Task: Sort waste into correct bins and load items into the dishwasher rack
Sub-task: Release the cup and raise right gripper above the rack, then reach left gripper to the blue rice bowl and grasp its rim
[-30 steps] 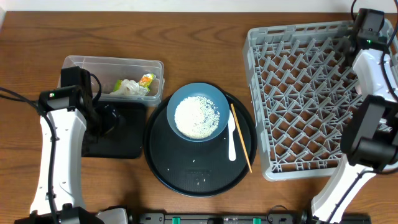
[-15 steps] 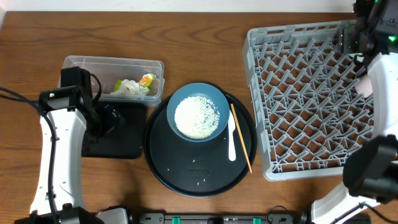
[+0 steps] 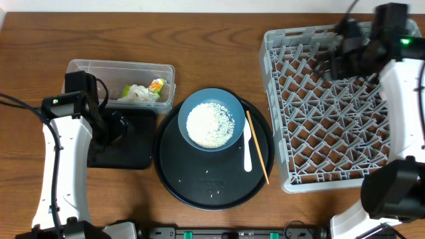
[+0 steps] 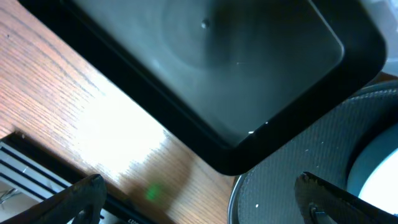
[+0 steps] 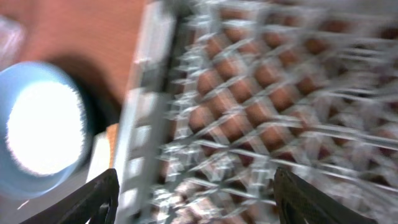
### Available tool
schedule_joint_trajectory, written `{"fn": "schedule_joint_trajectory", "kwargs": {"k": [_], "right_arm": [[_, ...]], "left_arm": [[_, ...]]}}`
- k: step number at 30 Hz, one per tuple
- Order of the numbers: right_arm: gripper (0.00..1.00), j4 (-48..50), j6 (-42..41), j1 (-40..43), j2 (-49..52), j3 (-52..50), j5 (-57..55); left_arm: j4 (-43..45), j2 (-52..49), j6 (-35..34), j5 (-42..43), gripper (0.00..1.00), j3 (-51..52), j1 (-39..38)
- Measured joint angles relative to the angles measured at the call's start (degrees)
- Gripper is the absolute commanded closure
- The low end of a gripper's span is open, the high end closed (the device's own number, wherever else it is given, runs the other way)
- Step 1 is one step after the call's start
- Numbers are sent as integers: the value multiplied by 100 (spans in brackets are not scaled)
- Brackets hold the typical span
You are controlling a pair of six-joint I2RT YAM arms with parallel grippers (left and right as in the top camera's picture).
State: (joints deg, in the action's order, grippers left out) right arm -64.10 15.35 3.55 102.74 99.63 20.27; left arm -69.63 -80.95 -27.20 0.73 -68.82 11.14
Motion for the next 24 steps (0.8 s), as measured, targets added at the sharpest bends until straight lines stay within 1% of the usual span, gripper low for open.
{"fn": "schedule_joint_trajectory", "kwargs": {"k": [2,5,8,10,17,24], "right_arm": [[26,-146,-72,-273,0,0,50],[26,-289,-404,-680,0,-7,-210],[26,-417,-855,-933,-2,-55,-688],[27,-531,-1141,-994,-2,-118,-975],[27,-702,-1711,-870,-2,-179,-1410],[26,-684,-1871,-437,-2,-186,-1528]], "left_arm": [[90,0,0,20,2,0,-33],[256,0,0,39,2,0,-245],[581,0,7,107,2,2,-675],[879,0,20,188,2,2,-1110],[1845,-7,109,306,2,2,-2745],[2800,-308,175,345,1,2,-4026]]}}
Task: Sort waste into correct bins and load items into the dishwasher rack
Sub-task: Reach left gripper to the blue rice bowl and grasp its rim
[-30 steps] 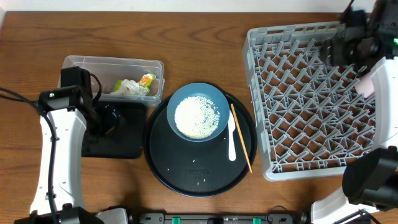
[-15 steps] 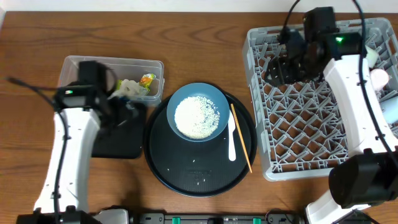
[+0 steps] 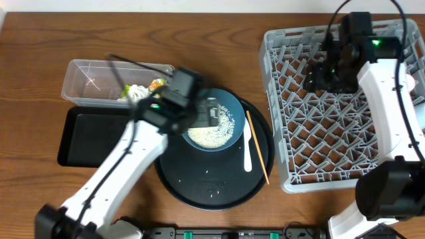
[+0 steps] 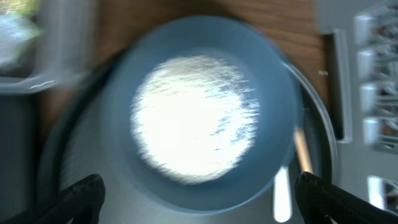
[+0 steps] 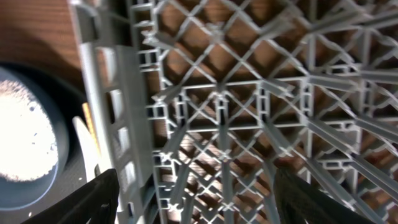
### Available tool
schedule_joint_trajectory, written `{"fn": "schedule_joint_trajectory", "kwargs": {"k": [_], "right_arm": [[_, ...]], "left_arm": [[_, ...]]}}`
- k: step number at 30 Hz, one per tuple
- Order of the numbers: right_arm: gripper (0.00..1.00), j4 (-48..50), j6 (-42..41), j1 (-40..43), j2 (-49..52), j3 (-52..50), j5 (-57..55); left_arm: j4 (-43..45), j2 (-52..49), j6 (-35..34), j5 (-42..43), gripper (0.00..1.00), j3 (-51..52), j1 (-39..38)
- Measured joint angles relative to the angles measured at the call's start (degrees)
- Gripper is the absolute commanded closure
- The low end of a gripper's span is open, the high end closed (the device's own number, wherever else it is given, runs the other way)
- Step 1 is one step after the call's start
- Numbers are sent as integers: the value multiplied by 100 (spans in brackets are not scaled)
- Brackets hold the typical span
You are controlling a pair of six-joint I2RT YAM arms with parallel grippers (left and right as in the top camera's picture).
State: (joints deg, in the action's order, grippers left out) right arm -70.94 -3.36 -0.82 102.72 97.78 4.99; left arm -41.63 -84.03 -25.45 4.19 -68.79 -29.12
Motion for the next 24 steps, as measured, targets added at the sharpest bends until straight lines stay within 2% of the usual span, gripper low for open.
{"fn": "schedule_joint_trajectory", "kwargs": {"k": [8,17,24], "right_arm": [[25,-24,-44,177,0,-2,-52],[25,-37,-55,177,0,-2,-55],[25,-37,-57,177,0,-2,-55]], "left_arm": [[872,-1095,153,9,2,0,-994],[1185,-2087,326,2,2,0,-1298],[1185,-2459,345,-7,17,0,-1298]]}}
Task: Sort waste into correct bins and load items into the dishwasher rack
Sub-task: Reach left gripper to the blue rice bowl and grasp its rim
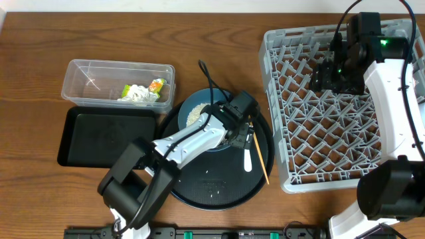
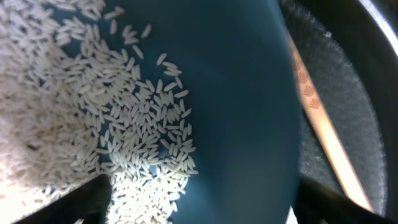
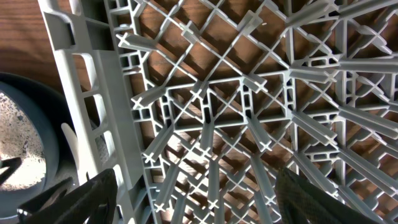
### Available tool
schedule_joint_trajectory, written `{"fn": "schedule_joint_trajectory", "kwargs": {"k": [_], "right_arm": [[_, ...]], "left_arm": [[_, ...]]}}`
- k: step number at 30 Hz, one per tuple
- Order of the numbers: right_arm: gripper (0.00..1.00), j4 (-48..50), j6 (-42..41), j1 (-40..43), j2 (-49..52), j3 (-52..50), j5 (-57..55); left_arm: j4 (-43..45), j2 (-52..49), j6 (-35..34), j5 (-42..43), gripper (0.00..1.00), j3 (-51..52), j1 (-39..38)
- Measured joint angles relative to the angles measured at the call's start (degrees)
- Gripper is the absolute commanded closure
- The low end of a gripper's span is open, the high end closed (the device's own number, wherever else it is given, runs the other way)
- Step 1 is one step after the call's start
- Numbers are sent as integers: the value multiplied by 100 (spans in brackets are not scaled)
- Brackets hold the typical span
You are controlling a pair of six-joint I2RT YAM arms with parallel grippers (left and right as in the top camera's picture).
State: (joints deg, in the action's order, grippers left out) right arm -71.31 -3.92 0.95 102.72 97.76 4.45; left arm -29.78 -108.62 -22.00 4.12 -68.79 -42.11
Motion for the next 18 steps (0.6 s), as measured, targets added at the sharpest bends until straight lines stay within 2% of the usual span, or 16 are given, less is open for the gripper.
{"fn": "schedule_joint_trajectory", "kwargs": {"k": [4,15,18], "right_arm": [[25,0,0,0,0,0,0],[24,-7,0,0,0,0,0],[24,-17,0,0,0,0,0]], "left_arm": [[-107,-33,15,-2,24,0,-15],[-369,-33,59,-37,61,0,-304],[-415,-33,81,-184,65,0,-345]]}}
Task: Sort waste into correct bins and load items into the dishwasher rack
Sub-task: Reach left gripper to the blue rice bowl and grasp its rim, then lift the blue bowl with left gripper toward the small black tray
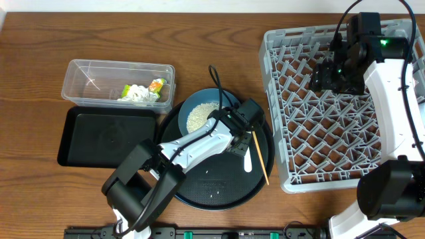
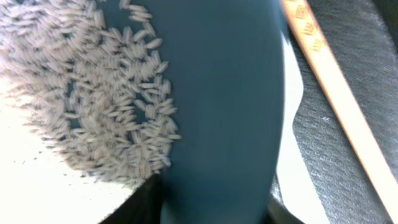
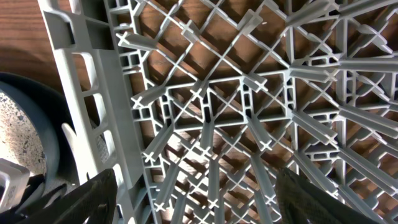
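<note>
A blue bowl (image 1: 199, 98) holding white rice (image 1: 200, 118) sits on the round black tray (image 1: 192, 179). My left gripper (image 1: 241, 133) is at the bowl's right rim. In the left wrist view the gripper (image 2: 211, 200) is shut on the bowl wall (image 2: 230, 93), one finger on the rice (image 2: 93, 93) side and one outside. A white spoon (image 1: 247, 158) and a wooden chopstick (image 1: 260, 156) lie on the tray just right of the bowl. My right gripper (image 1: 324, 78) hangs open over the grey dishwasher rack (image 1: 332, 133), nothing between its fingers (image 3: 196, 199).
A clear plastic bin (image 1: 99, 73) with crumpled waste stands at the back left. A black rectangular tray (image 1: 106, 136) lies in front of it. A few loose rice grains (image 1: 212, 192) dot the round tray. The rack's left wall (image 3: 93, 112) borders the tray.
My left gripper's fingers stood wide apart over the bowl's right side; now they are shut on the bowl's right rim, slightly further right. The right arm has not moved.
My left gripper was open over the black rectangular tray at the left. Then it was open above the rice bowl, then low over the bowl's right inner side. Now it grips the rim. My right gripper shifted slightly over the rack's far left part and stayed open.
</note>
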### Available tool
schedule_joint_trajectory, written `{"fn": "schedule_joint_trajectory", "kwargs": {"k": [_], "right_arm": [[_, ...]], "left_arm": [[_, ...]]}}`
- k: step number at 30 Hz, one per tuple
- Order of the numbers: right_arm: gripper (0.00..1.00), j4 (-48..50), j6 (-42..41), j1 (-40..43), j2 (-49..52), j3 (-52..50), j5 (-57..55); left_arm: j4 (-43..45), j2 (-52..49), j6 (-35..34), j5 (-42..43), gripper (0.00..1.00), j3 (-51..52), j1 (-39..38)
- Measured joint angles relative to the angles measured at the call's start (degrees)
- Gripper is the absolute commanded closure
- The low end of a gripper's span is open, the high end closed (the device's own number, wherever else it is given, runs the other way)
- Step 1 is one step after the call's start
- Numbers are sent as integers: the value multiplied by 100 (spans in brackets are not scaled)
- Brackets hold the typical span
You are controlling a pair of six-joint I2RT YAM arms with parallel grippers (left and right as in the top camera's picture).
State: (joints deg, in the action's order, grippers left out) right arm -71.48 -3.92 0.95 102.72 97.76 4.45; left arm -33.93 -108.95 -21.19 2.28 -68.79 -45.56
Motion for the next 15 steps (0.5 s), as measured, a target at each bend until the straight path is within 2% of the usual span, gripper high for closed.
{"fn": "schedule_joint_trajectory", "kwargs": {"k": [4,9,11,15], "right_arm": [[25,-42,0,0,0,0,0],[24,-90,0,0,0,0,0],[25,-101,2,0,0,0,0],[24,-111,2,0,0,0,-4]], "left_arm": [[-9,2,44,-144,76,0,-48],[0,9,63,-376,81,-2,-79],[-11,7,46,-459,88,-2,-79],[-44,11,76,-726,94,-2,-79]]}}
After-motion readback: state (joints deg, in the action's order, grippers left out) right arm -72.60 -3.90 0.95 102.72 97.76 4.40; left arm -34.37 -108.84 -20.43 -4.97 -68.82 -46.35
